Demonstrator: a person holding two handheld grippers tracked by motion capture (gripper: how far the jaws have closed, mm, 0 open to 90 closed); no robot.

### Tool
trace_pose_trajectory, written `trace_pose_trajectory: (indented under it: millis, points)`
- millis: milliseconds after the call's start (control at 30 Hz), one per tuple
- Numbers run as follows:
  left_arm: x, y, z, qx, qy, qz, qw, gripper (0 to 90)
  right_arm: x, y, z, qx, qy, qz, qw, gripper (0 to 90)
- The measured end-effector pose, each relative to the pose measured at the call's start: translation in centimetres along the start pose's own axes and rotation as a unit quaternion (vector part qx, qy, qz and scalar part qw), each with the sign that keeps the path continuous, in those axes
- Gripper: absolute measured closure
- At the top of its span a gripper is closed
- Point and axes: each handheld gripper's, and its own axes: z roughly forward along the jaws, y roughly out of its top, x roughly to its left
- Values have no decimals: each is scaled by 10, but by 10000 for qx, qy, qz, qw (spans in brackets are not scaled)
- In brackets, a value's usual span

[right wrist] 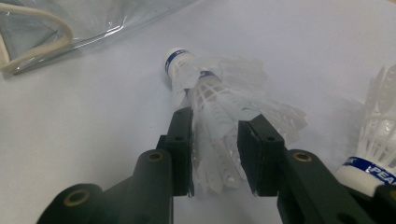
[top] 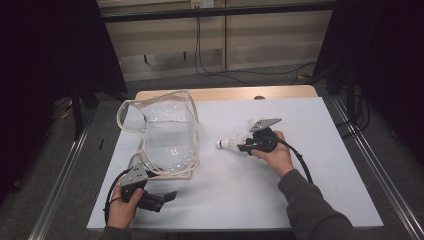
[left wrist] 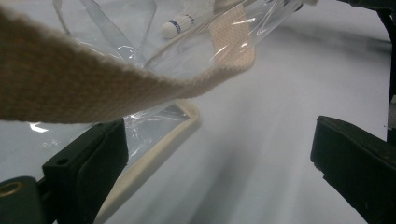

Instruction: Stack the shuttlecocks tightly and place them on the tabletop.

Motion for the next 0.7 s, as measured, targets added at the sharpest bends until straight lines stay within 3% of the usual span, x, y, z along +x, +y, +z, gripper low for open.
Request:
trace_pose_trajectory:
  millis: [700]
  points:
    - [-1, 0, 0, -21, 10, -24, 10000, 40, -5, -4, -24, -84, -128, 88, 9998, 561]
